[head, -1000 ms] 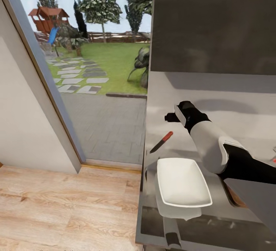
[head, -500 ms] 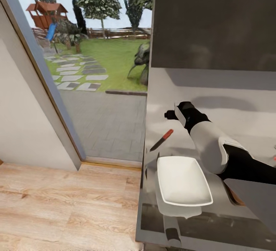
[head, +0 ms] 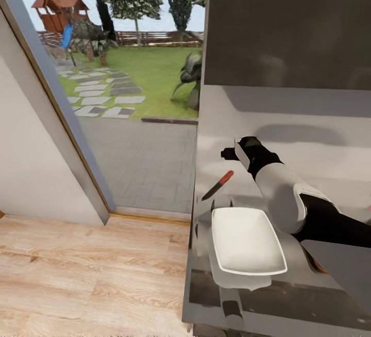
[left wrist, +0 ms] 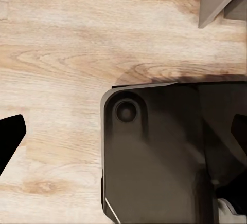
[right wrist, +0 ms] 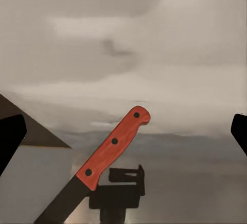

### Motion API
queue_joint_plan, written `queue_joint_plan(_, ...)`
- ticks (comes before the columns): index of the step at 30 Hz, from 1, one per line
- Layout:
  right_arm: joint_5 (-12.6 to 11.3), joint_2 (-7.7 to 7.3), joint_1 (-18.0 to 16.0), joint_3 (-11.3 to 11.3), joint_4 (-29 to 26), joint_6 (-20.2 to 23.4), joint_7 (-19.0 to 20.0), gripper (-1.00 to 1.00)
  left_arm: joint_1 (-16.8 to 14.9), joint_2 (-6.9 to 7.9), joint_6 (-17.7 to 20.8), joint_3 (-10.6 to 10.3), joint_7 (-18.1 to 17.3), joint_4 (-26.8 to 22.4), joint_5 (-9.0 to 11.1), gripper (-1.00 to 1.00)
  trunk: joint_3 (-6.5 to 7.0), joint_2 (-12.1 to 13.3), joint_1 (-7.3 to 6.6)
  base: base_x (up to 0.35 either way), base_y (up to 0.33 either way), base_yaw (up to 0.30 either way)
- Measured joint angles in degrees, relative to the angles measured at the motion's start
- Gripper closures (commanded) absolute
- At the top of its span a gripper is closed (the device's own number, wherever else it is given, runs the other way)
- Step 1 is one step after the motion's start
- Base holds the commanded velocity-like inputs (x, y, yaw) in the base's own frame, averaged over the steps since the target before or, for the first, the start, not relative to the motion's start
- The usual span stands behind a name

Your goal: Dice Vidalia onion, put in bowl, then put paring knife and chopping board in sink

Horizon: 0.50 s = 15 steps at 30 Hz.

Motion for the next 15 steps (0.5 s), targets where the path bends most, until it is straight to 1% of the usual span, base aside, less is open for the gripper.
queue_joint_plan(5, -0.1, 0.03, 0.0, -0.1, -0.1, 1.6, 0.0, -1.00, 0.0, 0.00, 0.0, 0.0, 0.0, 0.0, 0.0, -1.00, -0.46, 0.0, 0.00, 0.026, 0.000, 0.000)
queue_joint_plan(7, -0.2, 0.04, 0.0, -0.1, -0.2, 3.2, 0.0, -1.00, 0.0, 0.00, 0.0, 0.0, 0.0, 0.0, 0.0, -1.00, -0.65, 0.0, -0.01, 0.113, 0.000, 0.000)
queue_joint_plan(10, -0.3, 0.04, 0.0, -0.1, -0.2, 3.8, 0.0, -1.00, 0.0, 0.00, 0.0, -0.1, 0.0, 0.0, 0.0, -1.00, -0.92, 0.0, -0.01, 0.096, 0.000, 0.000)
queue_joint_plan(15, -0.3, 0.04, 0.0, -0.1, -0.2, 5.1, 0.0, -1.00, 0.0, 0.00, 0.0, -0.1, 0.0, 0.0, 0.0, -1.00, -1.38, 0.0, 0.00, 0.023, 0.000, 0.000)
